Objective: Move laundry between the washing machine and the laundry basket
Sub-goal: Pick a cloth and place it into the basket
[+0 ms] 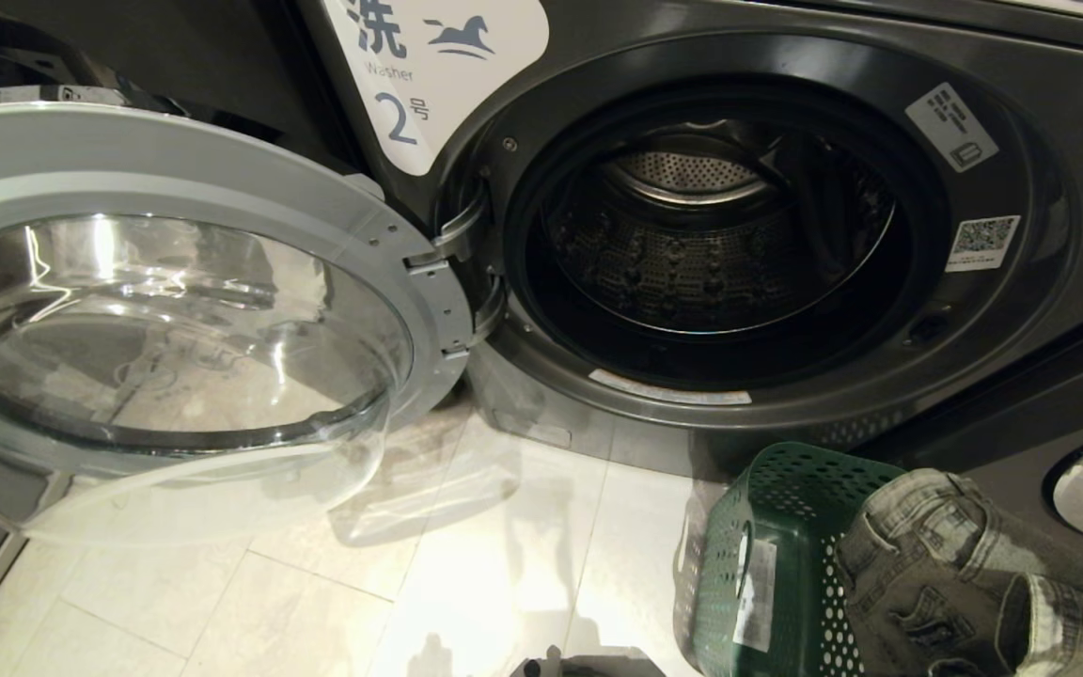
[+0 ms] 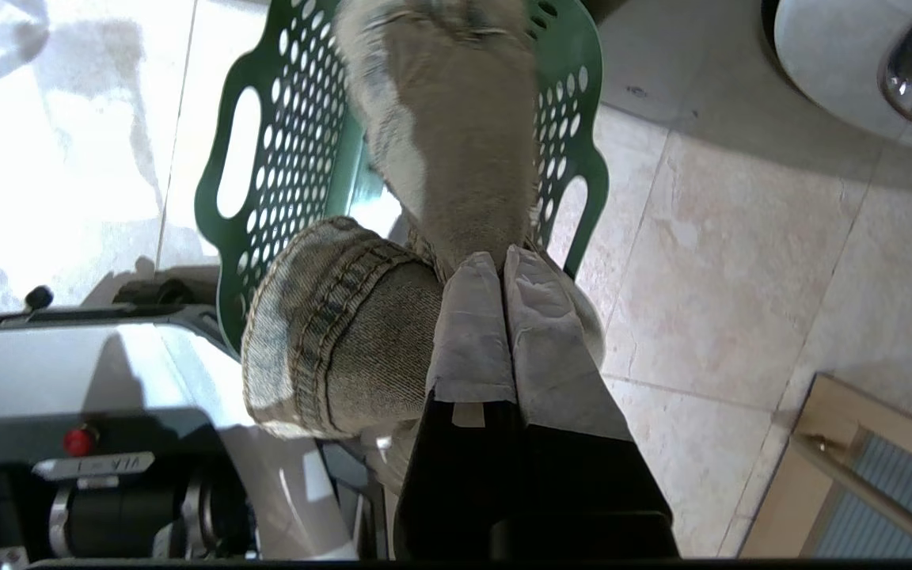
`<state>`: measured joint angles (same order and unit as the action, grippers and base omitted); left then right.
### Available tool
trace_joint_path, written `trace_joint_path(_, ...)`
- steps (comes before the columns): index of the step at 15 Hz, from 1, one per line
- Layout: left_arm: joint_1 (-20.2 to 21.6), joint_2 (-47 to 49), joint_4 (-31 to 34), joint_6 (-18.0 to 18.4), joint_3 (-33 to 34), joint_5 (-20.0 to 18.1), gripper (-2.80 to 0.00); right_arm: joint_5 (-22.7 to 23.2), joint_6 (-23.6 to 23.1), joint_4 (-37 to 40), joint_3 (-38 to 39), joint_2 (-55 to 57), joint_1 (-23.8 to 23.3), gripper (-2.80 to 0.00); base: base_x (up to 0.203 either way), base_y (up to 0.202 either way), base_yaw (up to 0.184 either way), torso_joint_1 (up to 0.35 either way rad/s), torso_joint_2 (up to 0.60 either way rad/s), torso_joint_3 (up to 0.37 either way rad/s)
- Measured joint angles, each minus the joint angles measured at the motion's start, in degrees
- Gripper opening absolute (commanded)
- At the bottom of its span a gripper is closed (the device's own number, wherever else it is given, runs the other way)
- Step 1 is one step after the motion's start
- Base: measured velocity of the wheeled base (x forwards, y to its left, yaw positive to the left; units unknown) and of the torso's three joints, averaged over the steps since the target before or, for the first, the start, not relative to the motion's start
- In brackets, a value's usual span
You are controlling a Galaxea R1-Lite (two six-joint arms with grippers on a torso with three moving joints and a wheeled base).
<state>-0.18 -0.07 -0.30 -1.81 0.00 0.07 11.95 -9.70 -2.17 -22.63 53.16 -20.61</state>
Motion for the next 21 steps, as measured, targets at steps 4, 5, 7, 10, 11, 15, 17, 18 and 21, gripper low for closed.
trace_joint_path(4, 0.0, 0.0, 0.0, 0.0, 0.0, 0.0, -2.8, 4.2, -0.1, -12.0, 4.7, 4.8, 1.7, -2.8, 0.0, 0.0, 0.0, 0.0, 0.0, 0.0)
trace_joint_path(5, 0.0, 0.0, 0.0, 0.0, 0.0, 0.0, -2.8, 4.5, -0.1, -13.2, 5.3, 5.5, 2.6, -2.8, 0.0, 0.0, 0.0, 0.0, 0.0, 0.0)
trace_joint_path(7, 0.0, 0.0, 0.0, 0.0, 0.0, 0.0, -2.8, 4.8, -0.1, -13.7, 5.8, 6.4, 3.8, -2.8, 0.0, 0.0, 0.0, 0.0, 0.0, 0.0)
trace_joint_path(10, 0.0, 0.0, 0.0, 0.0, 0.0, 0.0, -2.8, 4.9, -0.1, -14.9, 6.2, 7.4, 4.5, -2.8, 0.0, 0.0, 0.0, 0.0, 0.0, 0.0)
trace_joint_path(11, 0.0, 0.0, 0.0, 0.0, 0.0, 0.0, -2.8, 4.9, -0.1, -15.2, 6.4, 7.6, 4.5, -2.8, 0.0, 0.0, 0.0, 0.0, 0.0, 0.0)
trace_joint_path(15, 0.0, 0.0, 0.0, 0.0, 0.0, 0.0, -2.8, 4.9, -0.1, -16.3, 7.2, 7.9, 4.5, -2.8, 0.0, 0.0, 0.0, 0.0, 0.0, 0.0)
trace_joint_path(17, 0.0, 0.0, 0.0, 0.0, 0.0, 0.0, -2.8, 4.9, -0.2, -16.3, 7.3, 8.0, 4.5, -2.8, 0.0, 0.0, 0.0, 0.0, 0.0, 0.0)
trace_joint_path(18, 0.0, 0.0, 0.0, 0.0, 0.0, 0.0, -2.8, 4.9, -0.2, -16.4, 7.3, 8.2, 4.5, -2.8, 0.0, 0.0, 0.0, 0.0, 0.0, 0.0)
trace_joint_path(21, 0.0, 0.0, 0.0, 0.0, 0.0, 0.0, -2.8, 4.9, -0.2, -16.3, 7.7, 8.5, 4.5, -2.8, 0.0, 0.0, 0.0, 0.0, 0.0, 0.0)
